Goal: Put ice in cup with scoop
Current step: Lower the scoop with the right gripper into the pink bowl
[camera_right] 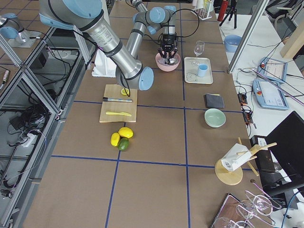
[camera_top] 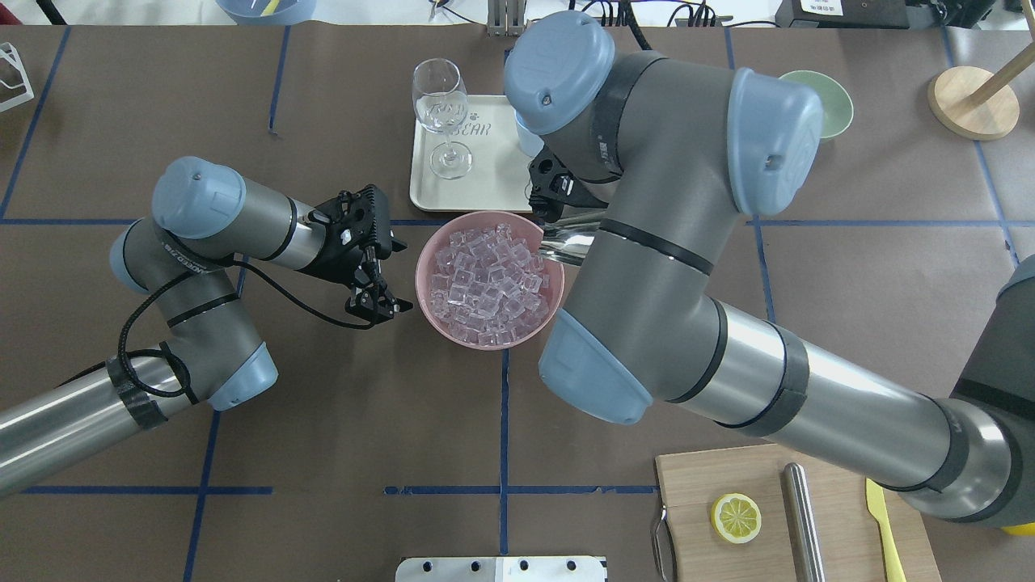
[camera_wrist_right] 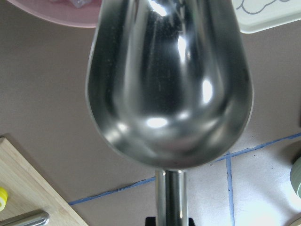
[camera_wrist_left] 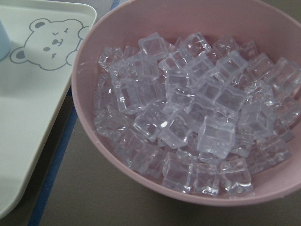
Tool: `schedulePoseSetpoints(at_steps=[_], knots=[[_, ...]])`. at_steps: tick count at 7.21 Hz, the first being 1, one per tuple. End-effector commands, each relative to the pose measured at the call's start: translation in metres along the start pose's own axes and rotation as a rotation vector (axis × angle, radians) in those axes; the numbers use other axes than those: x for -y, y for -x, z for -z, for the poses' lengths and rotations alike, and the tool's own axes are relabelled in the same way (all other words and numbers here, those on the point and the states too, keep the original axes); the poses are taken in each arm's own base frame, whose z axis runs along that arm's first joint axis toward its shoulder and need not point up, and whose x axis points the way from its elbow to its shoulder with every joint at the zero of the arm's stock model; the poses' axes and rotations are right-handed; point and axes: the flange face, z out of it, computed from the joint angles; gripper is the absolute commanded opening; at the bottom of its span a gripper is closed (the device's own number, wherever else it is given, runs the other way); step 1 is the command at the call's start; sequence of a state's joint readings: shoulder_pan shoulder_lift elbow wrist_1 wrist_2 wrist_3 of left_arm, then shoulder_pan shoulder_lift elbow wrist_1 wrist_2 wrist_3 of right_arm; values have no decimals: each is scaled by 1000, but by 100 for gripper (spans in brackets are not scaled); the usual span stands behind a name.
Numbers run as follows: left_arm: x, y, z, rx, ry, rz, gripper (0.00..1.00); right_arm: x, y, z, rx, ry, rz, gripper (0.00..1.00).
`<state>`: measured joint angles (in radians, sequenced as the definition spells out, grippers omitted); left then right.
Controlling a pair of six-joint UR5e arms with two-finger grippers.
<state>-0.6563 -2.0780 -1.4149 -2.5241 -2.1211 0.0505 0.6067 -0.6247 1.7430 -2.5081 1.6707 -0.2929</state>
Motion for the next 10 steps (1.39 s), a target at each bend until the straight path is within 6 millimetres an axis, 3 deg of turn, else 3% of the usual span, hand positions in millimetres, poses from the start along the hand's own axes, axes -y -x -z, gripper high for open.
schedulePoseSetpoints(at_steps=[1,3,6,10], knots=[[4,-10,-4,-17,-27,-19,100,12,3,3,-10,34,10,0],[2,-11,-6,-20,-24,-18,100,18,5,7,-47,85,30,0],[-1,-11,-6,-20,-22,-17,100,28,22,15,-153,159,269,0],[-2,-12,-7,-23,-24,-19,100,54,21,9,-165,220,303,0]])
